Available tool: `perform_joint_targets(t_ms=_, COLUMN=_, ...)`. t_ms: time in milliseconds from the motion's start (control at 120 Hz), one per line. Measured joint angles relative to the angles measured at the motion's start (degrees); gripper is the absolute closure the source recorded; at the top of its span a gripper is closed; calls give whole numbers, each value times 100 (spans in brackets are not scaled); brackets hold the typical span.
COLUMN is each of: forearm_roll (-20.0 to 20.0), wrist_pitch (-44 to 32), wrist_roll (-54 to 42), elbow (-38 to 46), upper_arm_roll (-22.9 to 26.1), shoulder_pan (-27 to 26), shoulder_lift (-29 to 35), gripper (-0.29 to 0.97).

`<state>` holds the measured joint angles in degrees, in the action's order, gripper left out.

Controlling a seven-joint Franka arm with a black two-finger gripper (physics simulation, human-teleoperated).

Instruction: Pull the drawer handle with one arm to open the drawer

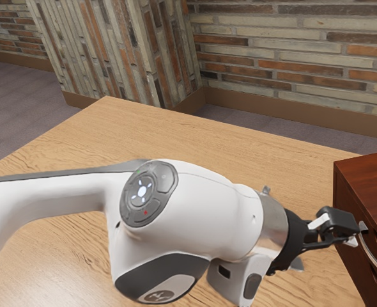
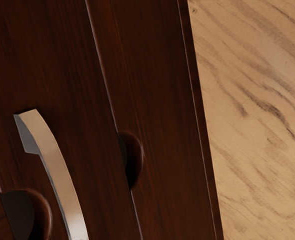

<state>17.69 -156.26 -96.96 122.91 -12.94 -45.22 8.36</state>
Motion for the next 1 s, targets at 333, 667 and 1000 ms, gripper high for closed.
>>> perform_joint_targets(t_ms=333, forearm_roll=-594, wrist_pitch=-266, wrist_roll=-156, elbow=-2, upper_arm_roll=-68, shoulder_pan=-2, shoulder_lift=-82, gripper=0)
perform_joint_targets(t_ms=667, forearm_roll=-1550, wrist_pitch=-417, wrist_roll=-227, elbow=-34, upper_arm_roll=-137, shoulder_pan=14, shoulder_lift=-322, gripper=0)
perform_joint_targets(t_ms=1000, forearm_roll=-1895, wrist_pitch=-489, wrist_roll=-257, elbow=-324, upper_arm_roll=-145, shoulder_pan=17, shoulder_lift=-712, gripper=0)
